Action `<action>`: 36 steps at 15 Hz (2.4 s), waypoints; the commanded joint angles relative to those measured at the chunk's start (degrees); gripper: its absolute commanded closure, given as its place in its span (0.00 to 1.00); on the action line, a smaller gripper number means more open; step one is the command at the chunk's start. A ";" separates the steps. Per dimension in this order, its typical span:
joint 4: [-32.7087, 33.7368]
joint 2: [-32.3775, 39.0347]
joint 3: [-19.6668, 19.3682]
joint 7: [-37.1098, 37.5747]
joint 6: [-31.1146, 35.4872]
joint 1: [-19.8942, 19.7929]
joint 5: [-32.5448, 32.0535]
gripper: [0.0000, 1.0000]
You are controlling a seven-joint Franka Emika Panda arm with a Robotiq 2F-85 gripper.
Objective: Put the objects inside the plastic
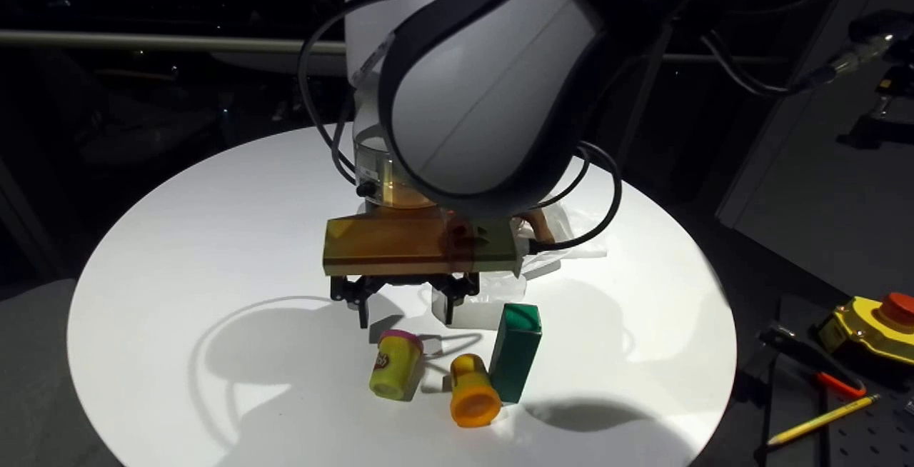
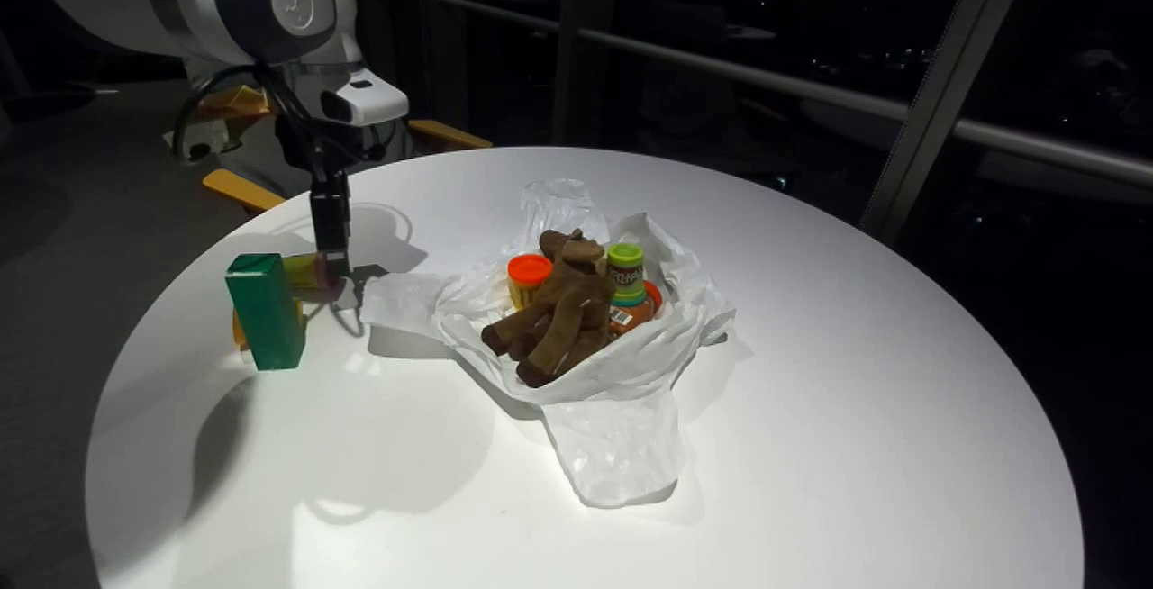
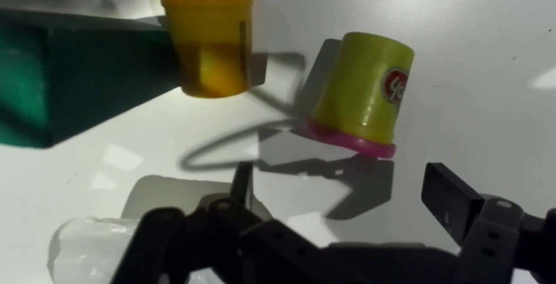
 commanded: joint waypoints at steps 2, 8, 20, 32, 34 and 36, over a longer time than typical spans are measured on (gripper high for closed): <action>-1.17 -1.03 2.52 -0.21 -1.52 -2.57 1.32 0.00; -0.18 -0.56 6.83 -2.94 -2.13 -4.94 4.47 0.00; 3.80 4.51 7.58 -8.74 -2.79 -5.84 7.84 0.00; 6.52 5.69 6.36 -12.58 -2.68 -5.50 7.51 0.72; 6.28 5.30 5.97 -12.51 -2.65 -5.26 7.19 0.72; 5.88 4.53 5.25 -12.02 -2.32 -4.97 6.65 0.73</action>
